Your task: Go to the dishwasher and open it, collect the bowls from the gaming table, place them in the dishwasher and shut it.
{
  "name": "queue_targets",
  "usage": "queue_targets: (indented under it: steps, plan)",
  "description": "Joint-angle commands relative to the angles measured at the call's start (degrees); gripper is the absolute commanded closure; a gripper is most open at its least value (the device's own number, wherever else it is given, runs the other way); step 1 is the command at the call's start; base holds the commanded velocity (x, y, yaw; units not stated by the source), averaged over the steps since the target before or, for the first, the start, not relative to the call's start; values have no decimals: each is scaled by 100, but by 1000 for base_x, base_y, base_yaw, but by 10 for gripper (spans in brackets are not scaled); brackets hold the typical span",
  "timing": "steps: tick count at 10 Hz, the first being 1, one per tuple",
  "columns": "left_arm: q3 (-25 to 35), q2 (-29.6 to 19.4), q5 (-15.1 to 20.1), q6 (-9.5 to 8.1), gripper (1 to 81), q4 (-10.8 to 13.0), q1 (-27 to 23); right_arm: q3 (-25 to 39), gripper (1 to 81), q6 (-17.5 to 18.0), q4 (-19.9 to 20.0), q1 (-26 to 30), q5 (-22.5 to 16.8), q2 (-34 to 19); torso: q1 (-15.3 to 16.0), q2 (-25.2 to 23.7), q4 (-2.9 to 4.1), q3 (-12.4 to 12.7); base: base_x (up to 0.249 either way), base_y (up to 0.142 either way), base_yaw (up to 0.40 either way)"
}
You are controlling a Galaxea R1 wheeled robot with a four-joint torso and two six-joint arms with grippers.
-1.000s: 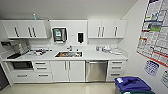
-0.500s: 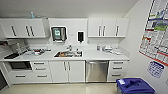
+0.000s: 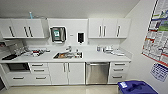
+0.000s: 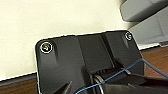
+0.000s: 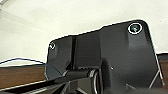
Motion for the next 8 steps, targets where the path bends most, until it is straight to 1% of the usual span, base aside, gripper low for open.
queue_targets:
  steps: [1,8]
  plan:
    - [51,-69,257,-2,10,67,-343,88,10,-15,-40,297,-293,-81,1,0,0,0,137,0,0]
    - [51,-26,265,-2,10,67,-316,63,10,-31,-49,306,-293,-19,1,0,0,0,142,0,0]
